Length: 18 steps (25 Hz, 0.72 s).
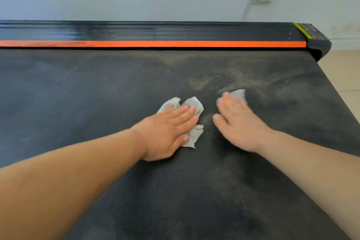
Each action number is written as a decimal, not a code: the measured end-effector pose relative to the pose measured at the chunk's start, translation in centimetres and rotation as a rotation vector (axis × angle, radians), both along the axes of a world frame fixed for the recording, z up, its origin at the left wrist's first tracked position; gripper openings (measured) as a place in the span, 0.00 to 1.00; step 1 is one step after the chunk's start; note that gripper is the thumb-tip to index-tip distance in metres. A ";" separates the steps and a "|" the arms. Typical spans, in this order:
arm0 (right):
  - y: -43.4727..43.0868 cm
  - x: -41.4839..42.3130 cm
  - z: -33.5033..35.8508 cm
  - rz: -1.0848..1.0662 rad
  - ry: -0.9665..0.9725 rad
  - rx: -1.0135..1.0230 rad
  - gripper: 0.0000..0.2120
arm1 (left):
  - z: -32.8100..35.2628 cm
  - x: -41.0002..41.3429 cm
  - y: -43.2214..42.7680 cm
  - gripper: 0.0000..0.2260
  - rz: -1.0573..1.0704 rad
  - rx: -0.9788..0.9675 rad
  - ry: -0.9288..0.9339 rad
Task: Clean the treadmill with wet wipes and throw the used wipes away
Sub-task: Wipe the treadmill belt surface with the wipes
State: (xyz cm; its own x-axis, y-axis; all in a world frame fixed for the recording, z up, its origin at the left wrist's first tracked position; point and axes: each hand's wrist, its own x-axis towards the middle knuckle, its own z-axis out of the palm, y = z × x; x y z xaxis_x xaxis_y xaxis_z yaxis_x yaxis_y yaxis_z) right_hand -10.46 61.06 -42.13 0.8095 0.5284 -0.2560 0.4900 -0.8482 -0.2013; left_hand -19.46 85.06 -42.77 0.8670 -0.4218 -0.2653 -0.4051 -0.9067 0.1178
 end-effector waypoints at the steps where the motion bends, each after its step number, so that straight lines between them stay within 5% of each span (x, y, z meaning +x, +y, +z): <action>1: 0.8 -0.2 0.4 0.105 0.076 0.021 0.33 | 0.0 1.1 0.5 0.29 0.090 0.012 -0.007; 4: 1.0 3.2 0.7 0.166 0.145 0.017 0.29 | -0.1 3.9 0.0 0.29 0.398 0.040 0.007; 9: -0.9 10.5 1.5 -0.113 0.074 -0.129 0.28 | -0.5 7.8 -2.0 0.29 -0.037 0.006 -0.020; 11: 0.1 11.6 1.2 -0.128 0.061 -0.085 0.28 | 0.1 11.8 -0.5 0.28 0.054 0.026 -0.007; 14: 2.1 11.8 -0.1 -0.084 0.007 0.014 0.43 | -0.1 15.3 -1.0 0.28 0.331 0.050 0.003; 18: 3.4 10.9 0.4 0.113 0.081 0.180 0.35 | -1.2 14.2 -0.1 0.29 0.158 -0.021 -0.088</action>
State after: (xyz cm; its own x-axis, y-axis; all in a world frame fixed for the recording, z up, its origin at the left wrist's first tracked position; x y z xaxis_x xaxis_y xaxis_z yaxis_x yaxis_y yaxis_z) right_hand 0.46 64.50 -41.69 0.7230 0.6577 -0.2112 0.5560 -0.7355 -0.3872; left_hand -5.27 85.00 -43.95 0.9425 -0.2828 -0.1782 -0.2670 -0.9577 0.1078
